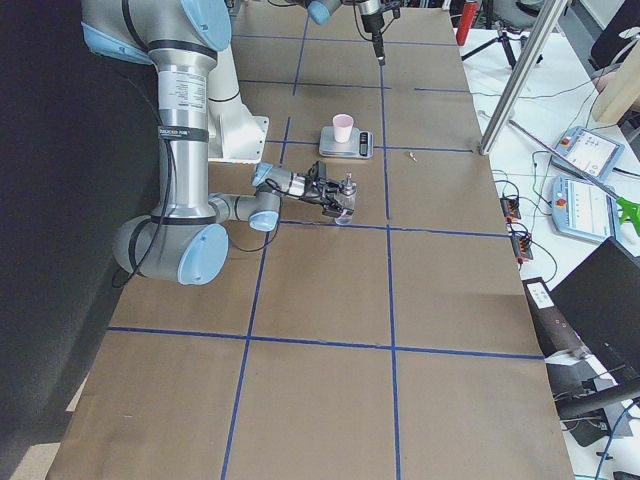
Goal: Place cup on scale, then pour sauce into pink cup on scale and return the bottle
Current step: 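Lower the bottle onto the table and open the right gripper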
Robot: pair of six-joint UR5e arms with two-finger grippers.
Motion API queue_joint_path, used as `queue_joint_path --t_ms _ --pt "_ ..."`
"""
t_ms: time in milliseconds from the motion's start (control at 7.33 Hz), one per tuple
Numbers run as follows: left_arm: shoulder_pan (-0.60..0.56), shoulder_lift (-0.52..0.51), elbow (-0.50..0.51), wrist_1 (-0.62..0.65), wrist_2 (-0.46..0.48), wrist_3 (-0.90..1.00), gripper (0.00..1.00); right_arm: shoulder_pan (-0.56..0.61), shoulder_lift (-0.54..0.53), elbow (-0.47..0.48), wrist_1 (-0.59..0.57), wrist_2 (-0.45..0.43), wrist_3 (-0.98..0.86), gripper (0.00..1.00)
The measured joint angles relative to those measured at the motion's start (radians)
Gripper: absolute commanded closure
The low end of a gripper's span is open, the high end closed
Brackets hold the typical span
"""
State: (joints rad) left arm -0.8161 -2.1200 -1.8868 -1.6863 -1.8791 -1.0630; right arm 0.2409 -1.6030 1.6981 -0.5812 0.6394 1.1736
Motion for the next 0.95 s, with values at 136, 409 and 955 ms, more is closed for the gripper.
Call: queue_joint_path --t_ms 136,409,955 --pt "0.000 0.000 0.000 -0.001 0.000 0.000 0.33 0.000 -0.001 0.000 0.001 0.000 -0.001 0.00" --pt "0.000 0.000 0.001 -0.001 0.000 0.000 0.33 0.000 -0.005 0.002 0.002 0.000 -0.008 0.00" --pt "0.001 0.001 0.003 -0.001 0.000 -0.001 0.33 -0.019 -0.017 0.028 0.003 -0.010 -0.012 0.00"
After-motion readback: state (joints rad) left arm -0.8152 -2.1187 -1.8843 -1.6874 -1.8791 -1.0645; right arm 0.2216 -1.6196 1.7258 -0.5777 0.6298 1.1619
